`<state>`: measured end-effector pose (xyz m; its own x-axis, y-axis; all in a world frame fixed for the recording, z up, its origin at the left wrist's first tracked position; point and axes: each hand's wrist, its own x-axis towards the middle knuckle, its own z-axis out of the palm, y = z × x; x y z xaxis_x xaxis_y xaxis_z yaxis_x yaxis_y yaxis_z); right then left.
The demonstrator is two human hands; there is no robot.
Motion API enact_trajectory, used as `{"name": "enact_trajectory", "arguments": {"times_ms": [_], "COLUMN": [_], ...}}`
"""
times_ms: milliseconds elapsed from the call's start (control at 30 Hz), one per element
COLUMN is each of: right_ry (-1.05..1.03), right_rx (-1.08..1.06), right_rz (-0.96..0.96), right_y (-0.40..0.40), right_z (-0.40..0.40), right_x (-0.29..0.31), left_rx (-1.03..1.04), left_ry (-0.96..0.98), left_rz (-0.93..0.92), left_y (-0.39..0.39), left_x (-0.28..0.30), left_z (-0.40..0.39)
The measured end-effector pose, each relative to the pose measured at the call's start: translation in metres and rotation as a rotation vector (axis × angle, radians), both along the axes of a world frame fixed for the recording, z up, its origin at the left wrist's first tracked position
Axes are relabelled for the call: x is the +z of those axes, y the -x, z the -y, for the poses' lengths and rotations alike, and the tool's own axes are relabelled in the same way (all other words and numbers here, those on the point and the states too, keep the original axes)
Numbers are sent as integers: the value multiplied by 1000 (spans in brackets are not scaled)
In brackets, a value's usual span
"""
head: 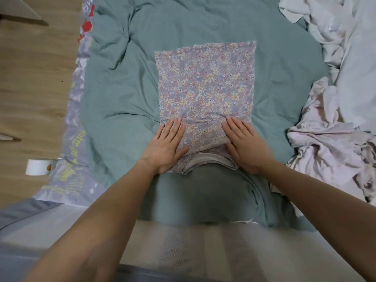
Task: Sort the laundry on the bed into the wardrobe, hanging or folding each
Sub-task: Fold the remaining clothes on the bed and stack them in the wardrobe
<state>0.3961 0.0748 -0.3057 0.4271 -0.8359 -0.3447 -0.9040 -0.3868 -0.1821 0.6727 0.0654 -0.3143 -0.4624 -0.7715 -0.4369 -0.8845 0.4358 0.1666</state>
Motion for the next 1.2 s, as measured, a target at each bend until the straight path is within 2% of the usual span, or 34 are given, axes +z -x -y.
{"name": "enact_trajectory", "arguments": {"times_ms": [67,133,233,333,400,467,533,600,733,833,900,967,1067,1200], "right_ry": [40,15,-87,-60,37,50,62,93,131,-39,-218,-292,-204,-59], "right_rx": [65,110,-139,-281,-159,101,323,359,280,173,-30,-219,-436,-533], "right_rz": [68,69,-16,-30,60,149,128,100,169,176,228,318,462,482], "right_y": [-14,-16,10,29,26,22,23,27,22,12,7,2,-3,-8], "right_z": [-2,1,7,6,1,-8,-13,-13,-8,-7,-6,1,24,77], "right_x": [4,0,-7,9,27,39,38,30,22,24,35,48,67,71], "left_rx": [-37,-58,2,77,-20,-150,-195,-195,-193,1,265,449,638,782], "left_ry": [50,-2,-96,-51,-14,-20,-44,-23,25,-105,-195,-197,-145,-49], "left_rz": [-42,-20,16,-138,-243,-283,-266,-242,-225,-253,-363,-481,-627,-760], "left_y": [2,-1,-10,-15,-19,-22,-27,-29,-26,-19,-15,-10,-4,3], "left_x": [3,0,-4,14,28,36,36,35,38,42,48,55,66,68], "left_z": [-1,-3,-6,-7,-13,-21,-24,-25,-21,-20,-17,-10,16,73]}}
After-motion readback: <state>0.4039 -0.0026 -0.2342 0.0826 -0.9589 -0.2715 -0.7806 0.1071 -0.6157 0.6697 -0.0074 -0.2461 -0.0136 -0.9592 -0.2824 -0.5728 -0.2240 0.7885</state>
